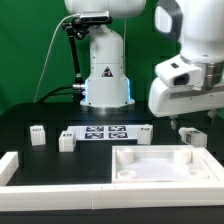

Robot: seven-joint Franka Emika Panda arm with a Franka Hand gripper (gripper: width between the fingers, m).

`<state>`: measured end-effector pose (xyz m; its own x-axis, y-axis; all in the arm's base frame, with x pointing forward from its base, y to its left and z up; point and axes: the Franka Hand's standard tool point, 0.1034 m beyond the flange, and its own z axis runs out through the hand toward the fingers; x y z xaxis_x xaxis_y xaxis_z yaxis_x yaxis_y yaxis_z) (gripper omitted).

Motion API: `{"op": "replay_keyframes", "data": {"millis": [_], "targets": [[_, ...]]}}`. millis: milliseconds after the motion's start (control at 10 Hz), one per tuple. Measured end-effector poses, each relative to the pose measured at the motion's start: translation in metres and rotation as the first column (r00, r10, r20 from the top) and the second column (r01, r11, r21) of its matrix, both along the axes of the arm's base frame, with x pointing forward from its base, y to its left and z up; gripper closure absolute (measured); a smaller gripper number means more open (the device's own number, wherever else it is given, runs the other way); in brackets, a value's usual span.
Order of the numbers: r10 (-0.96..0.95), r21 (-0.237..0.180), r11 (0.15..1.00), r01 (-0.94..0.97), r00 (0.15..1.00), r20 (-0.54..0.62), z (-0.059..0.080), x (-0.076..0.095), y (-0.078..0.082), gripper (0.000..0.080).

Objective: Assemble one leg

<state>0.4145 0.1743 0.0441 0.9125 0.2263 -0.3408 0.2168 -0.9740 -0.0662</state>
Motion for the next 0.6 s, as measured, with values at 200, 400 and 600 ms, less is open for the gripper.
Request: {"op": "replay_keyframes", "data": {"millis": [200, 400, 600], "targets": [[0.009, -0.031, 0.999, -0.013, 0.989, -0.146, -0.005, -0.001, 0.004, 0.0151], [0.008, -0.067, 0.997, -0.03, 0.949, -0.316, -0.011, -0.008, -0.002, 0.0151], [0.0, -0.092, 0.995, -0.047, 0.889, -0.457, -0.019, -0.012, -0.003, 0.0151]]}}
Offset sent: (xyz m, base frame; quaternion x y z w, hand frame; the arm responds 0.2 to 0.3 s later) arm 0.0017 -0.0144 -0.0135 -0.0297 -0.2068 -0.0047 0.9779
